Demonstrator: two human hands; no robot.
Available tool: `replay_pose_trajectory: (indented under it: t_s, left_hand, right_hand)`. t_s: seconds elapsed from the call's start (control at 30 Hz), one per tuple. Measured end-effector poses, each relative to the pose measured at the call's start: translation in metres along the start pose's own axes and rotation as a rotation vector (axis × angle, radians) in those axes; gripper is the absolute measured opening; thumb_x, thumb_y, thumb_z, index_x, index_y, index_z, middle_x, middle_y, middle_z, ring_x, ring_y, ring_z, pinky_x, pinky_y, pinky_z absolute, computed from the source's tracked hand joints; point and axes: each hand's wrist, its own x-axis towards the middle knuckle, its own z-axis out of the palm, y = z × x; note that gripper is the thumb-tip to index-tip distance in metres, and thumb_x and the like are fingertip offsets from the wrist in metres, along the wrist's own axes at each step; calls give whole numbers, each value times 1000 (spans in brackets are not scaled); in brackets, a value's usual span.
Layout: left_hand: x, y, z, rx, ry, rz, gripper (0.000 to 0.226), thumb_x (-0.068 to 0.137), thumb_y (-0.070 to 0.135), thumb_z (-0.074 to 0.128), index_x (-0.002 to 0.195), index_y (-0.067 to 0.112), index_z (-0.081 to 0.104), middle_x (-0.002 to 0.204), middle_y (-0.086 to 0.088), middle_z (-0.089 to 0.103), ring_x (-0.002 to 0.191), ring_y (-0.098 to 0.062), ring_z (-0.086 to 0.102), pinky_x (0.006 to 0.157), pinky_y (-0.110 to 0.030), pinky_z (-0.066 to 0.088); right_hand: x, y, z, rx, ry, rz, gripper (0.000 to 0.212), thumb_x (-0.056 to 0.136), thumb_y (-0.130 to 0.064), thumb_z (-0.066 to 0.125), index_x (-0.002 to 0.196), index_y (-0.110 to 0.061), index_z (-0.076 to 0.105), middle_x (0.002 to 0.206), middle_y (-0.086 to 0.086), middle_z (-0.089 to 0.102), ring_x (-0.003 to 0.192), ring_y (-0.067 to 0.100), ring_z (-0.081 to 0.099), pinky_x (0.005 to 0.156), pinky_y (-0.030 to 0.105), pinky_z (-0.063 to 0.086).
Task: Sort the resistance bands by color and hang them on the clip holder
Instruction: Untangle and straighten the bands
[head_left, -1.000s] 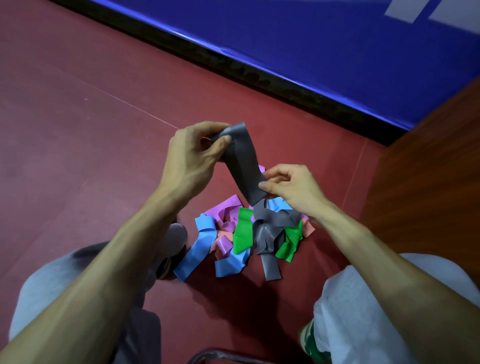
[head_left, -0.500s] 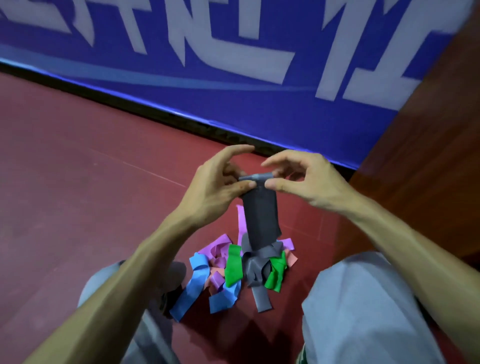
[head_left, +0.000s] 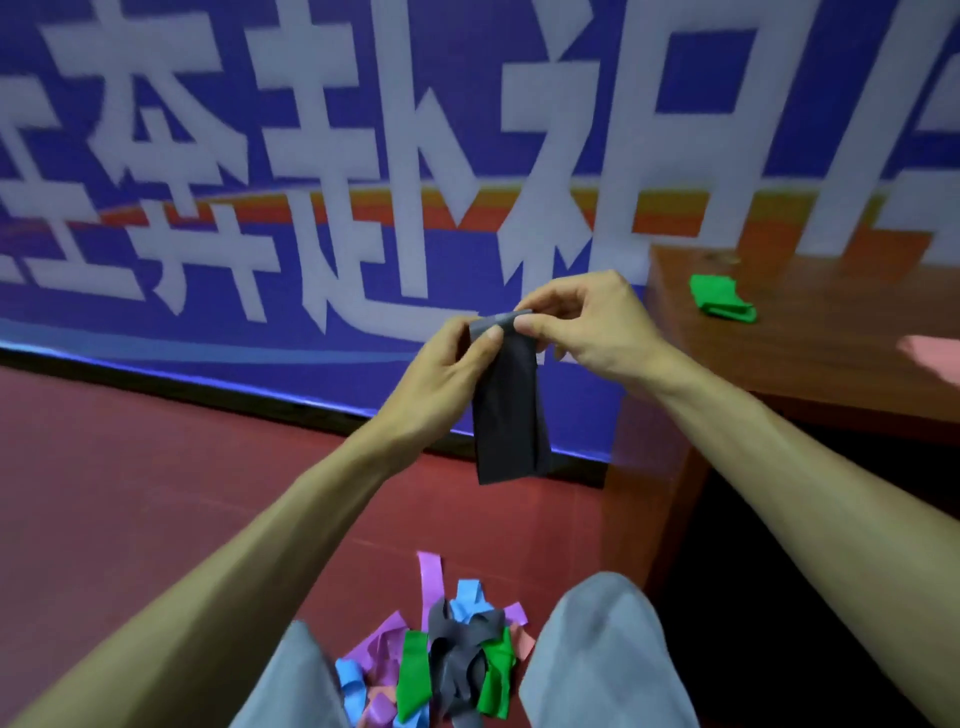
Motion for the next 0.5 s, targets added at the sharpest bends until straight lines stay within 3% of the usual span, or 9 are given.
replay_pose_trajectory:
  t_s: [0.1,0.17,0.23,0.4,0.5]
  left_hand:
    - [-1,23,22,19,-77,28,32,101,36,39,128,21,47,118,8,59,101,4,55,88,-20,45]
    - [3,33,35,29,-99,25,30,101,31,42,128,20,46,116,5,60,102,-2,56,90,-24,46]
    - [7,42,47,31,-98,-20,22,99,26,49,120,19,51,107,1,63,96,-8,60,86,-30,50]
    - [16,64,82,37,-179,-51,18,94,20,58,81,10,64,75,3,64,65,-2,56,55,-11,40]
    - [26,76,106,19,-298,-107,16,92,22,60,78,18,64,70,9,64,63,-3,54,56,-17,35]
  right_hand:
    - [-10,-11,-30,10,67,-5,14,81,-10,75,78,-23,70,62,-5,68,51,6,62,56,20,50]
    - [-17,-16,-49,12,113,-5,10,80,-8,75,80,-18,71,62,-1,68,50,9,62,56,21,51]
    - [-25,-20,-70,32,155,12,7,81,-6,73,85,-12,71,64,3,68,49,9,61,54,20,51]
    - [-41,-16,-124,17,246,28,9,80,-6,75,81,-15,71,67,5,69,55,14,65,58,25,55]
    - [-48,-9,-153,-34,295,50,8,79,-7,76,82,-14,73,67,5,70,58,16,67,59,29,58]
